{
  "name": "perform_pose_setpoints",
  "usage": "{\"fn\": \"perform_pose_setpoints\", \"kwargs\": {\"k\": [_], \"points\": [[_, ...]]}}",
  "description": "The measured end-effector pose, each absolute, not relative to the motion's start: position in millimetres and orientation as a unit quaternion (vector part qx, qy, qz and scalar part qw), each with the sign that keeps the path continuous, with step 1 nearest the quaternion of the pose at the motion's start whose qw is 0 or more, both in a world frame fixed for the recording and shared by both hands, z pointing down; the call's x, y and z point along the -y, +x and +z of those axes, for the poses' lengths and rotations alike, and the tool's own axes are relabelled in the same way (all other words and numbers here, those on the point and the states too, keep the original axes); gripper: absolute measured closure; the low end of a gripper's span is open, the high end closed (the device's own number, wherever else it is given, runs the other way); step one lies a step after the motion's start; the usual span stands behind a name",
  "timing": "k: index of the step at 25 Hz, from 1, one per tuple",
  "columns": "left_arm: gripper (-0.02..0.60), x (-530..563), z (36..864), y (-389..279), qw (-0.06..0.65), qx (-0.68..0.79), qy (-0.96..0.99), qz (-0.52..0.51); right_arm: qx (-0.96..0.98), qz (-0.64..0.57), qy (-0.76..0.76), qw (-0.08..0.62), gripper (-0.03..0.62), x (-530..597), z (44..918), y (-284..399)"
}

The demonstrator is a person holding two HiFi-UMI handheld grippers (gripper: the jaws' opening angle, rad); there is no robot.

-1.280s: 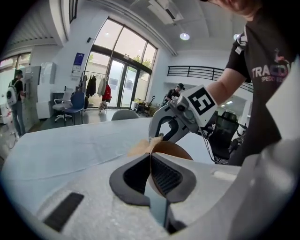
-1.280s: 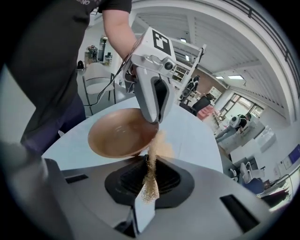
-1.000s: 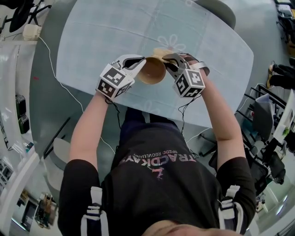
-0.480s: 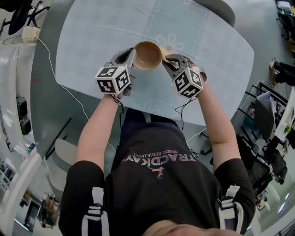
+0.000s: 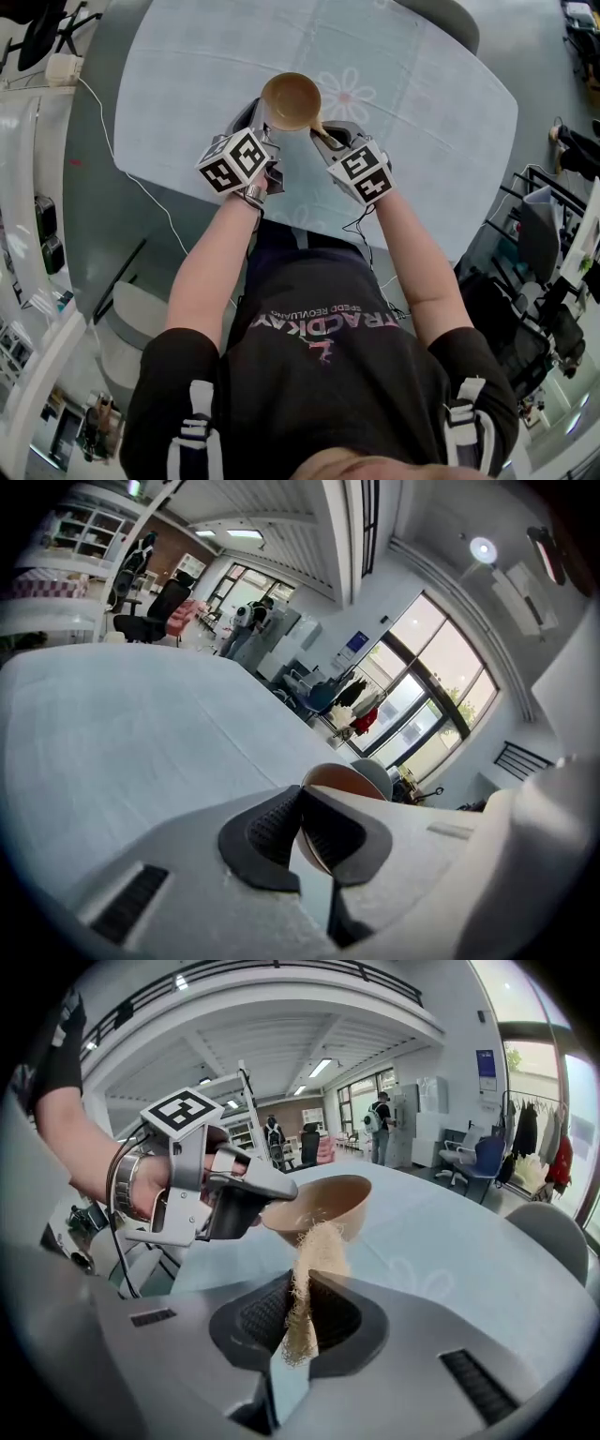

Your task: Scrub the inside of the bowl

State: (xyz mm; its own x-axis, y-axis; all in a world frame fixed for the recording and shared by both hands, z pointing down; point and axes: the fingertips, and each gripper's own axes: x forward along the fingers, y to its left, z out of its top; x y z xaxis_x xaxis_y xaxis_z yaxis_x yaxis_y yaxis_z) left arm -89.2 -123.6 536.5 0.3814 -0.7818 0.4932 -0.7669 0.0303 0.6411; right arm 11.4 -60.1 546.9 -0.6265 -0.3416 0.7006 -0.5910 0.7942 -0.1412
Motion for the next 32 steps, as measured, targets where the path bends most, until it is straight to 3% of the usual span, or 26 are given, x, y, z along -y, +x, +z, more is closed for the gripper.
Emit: {"fn": "perform_pose_setpoints", "kwargs": {"k": [19,32], "points": [[0.56,112,531,-75,0.463,0.548,0.696,-0.027,0.906,0.164,0.206,0.331,0.562,26,542,-43],[0.558,109,544,-78,0.44,0.546,0.712,0.021,0.861,0.188,0.317,0.349,0.562,51,553,37]]}}
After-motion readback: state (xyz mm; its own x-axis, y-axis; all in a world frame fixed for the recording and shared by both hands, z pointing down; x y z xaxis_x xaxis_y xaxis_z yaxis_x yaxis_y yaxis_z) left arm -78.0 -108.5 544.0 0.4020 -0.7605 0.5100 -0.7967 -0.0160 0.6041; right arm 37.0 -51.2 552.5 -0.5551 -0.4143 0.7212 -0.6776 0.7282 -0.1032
